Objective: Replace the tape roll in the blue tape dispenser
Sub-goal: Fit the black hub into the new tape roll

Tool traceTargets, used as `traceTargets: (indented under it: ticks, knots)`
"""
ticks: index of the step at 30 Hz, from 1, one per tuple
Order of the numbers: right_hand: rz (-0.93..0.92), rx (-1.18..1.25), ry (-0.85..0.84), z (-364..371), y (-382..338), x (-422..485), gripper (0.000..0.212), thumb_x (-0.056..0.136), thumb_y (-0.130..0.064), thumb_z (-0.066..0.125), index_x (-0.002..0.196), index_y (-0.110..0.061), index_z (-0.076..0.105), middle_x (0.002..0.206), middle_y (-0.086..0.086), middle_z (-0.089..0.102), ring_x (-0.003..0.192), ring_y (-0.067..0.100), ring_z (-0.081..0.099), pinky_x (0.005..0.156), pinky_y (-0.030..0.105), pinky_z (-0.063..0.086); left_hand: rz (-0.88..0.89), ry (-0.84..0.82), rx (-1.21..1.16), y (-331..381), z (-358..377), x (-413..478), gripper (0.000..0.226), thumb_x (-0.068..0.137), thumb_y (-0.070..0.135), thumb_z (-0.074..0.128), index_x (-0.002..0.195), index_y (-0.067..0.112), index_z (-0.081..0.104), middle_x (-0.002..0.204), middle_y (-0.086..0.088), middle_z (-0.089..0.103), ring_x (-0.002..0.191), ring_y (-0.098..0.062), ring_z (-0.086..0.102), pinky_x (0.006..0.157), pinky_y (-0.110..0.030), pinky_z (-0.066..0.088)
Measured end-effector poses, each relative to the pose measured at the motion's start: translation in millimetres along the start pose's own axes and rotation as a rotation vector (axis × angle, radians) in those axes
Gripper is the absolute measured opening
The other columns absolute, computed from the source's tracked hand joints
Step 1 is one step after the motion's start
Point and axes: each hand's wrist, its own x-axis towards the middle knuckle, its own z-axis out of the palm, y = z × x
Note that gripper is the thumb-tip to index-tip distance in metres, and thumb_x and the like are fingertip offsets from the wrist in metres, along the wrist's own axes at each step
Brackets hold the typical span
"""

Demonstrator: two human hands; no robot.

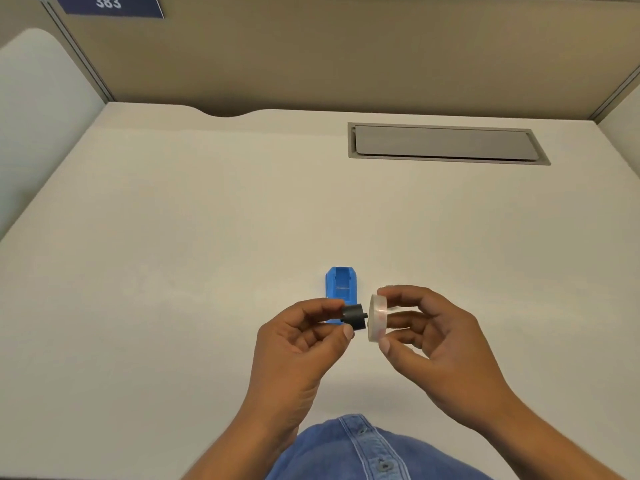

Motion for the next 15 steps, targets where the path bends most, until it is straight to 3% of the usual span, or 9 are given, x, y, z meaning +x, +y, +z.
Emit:
traceTargets:
  ticks: [9,15]
  knots:
    - [-0.002,0.0,-0.059,2.0,-4.6,1.3,0.043,0.072,-0.011,0.075,0.107,-0.032,0.066,0.107,-0.007,0.069,0.089,0.019,0.071,0.07,0.018,0.054,0.012,-0.054,0.046,1.4,3.0,-1.4,0.023,0.075,0.006,0.077,0.088,0.025,0.076,0.085,-0.002,0.078,0.076,-0.017,0.072,0.069,-0.02,0.055]
    - [0.004,-0.014,-0.051,1.6,-4.7,1.6,0.031,0.071,-0.019,0.079,0.097,-0.029,0.067,0.104,-0.009,0.071,0.09,0.02,0.072,0.069,0.019,0.055,-0.016,-0.097,0.052,2.0,1.7,-1.1,0.018,0.081,0.011,0.073,0.092,0.024,0.078,0.088,-0.002,0.079,0.083,-0.017,0.073,0.072,-0.017,0.054]
